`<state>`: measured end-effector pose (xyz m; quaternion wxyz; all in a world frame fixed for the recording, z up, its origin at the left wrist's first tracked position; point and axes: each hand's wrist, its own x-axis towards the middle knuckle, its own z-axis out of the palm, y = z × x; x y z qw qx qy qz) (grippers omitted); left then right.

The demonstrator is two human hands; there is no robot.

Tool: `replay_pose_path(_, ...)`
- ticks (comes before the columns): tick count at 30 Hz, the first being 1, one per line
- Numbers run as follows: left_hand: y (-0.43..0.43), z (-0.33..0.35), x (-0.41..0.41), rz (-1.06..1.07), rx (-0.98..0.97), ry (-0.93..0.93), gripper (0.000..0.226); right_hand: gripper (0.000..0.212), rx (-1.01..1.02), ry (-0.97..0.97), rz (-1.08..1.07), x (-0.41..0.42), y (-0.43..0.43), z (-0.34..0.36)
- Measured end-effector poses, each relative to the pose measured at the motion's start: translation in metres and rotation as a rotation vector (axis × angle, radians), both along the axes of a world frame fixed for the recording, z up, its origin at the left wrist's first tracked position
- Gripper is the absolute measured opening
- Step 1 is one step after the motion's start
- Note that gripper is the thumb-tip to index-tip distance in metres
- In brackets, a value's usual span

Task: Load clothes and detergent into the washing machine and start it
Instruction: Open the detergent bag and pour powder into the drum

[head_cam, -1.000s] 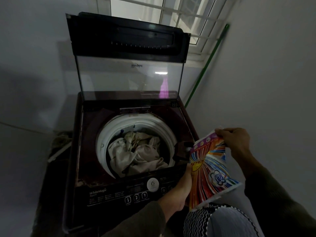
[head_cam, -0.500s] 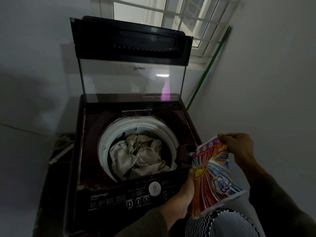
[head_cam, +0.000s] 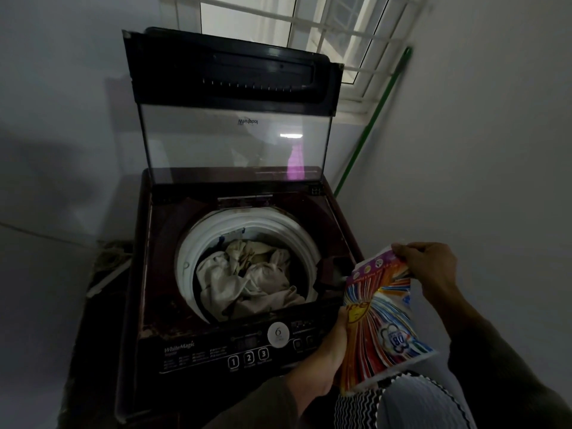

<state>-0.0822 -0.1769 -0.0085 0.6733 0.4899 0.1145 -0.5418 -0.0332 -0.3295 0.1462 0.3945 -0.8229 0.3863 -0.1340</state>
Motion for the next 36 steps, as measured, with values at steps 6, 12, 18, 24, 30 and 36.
replay_pose_path(6,0.004,0.011,0.008,0.016,0.012,-0.102,0.065,0.018,-0.055,-0.036,0.022,-0.006,0.005,0.013)
replay_pose_path(12,-0.001,-0.001,0.010,0.105,0.000,-0.180,0.076,0.031,-0.069,-0.086,-0.002,-0.016,0.011,0.025)
replay_pose_path(18,-0.011,-0.013,0.014,0.151,0.001,-0.197,0.074,0.030,-0.029,-0.182,-0.007,-0.030,0.021,0.041)
replay_pose_path(24,0.012,0.023,0.017,0.070,0.118,-0.415,0.080,0.029,-0.010,-0.360,-0.041,-0.047,0.028,0.048)
replay_pose_path(30,0.038,0.052,0.021,0.242,0.301,-0.840,0.083,0.024,0.065,-0.490,-0.090,-0.061,0.024,0.040)
replay_pose_path(36,0.060,0.087,0.019,0.464,0.425,-1.209,0.072,0.012,0.175,-0.618,0.016,-0.056,0.034,0.039)
